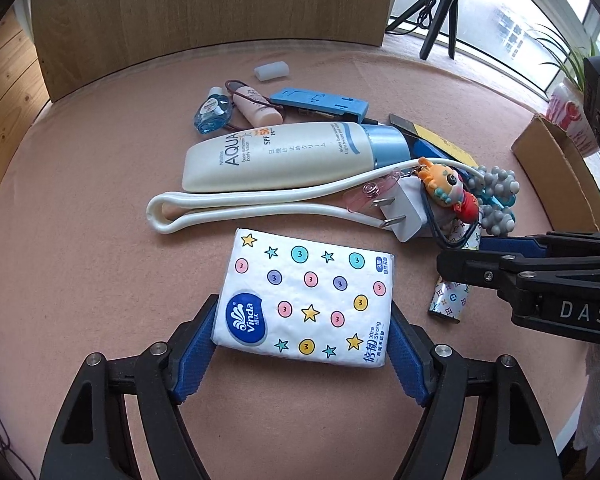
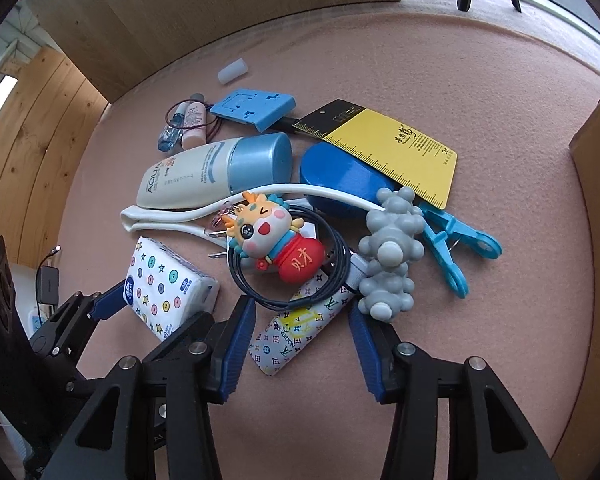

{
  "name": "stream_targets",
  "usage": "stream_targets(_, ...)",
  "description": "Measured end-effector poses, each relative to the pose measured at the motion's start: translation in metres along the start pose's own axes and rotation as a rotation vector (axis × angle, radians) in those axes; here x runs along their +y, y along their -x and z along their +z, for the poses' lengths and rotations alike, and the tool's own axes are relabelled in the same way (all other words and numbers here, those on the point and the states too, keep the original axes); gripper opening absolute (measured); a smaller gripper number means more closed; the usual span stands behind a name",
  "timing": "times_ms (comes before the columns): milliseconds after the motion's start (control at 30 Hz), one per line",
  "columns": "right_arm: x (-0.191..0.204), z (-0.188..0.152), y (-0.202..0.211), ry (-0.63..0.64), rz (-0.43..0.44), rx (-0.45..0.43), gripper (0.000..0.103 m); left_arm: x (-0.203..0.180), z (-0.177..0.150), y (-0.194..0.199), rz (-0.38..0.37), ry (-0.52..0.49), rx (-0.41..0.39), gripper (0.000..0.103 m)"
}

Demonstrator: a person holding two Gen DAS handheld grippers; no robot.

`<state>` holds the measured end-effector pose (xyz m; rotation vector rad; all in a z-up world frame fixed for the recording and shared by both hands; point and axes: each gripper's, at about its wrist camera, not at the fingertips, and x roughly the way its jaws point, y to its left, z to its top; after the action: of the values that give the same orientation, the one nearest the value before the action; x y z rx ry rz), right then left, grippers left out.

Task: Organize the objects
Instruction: 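Lift the tissue pack with the left gripper and carry it toward the cardboard box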

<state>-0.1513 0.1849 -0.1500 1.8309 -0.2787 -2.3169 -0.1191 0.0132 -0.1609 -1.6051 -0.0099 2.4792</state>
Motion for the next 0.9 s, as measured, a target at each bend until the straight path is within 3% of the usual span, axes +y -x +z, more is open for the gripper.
stream_targets(200,-0.014,-0.003,0.004,0.011,-0.021,0.002,0.033,-0.001,-0.019,0.01,-0.024,-0.007,-0.008,0.08)
stream_targets(333,-0.032,-0.01,0.01,-0.016,-0.005,0.009,0.035,-0.023,-0.039,0.018,-0.064,-0.086,-0.006,0.08)
stream_targets(433,-0.041,-0.02,0.021,-0.027,-0.006,-0.006,0.044,-0.044,-0.055,0.024,-0.134,-0.163,-0.007,0.08)
stream_targets(500,-0.047,-0.028,0.031,-0.043,0.025,-0.023,0.048,-0.061,-0.063,0.027,-0.194,-0.221,-0.015,0.08)
stream_targets(600,-0.053,-0.037,0.038,-0.081,0.114,-0.02,0.048,-0.081,-0.071,0.03,-0.195,-0.289,-0.022,0.082)
stream_targets(900,-0.034,-0.048,0.042,-0.038,0.218,0.01,0.048,-0.061,-0.078,0.056,-0.184,-0.187,-0.052,0.085)
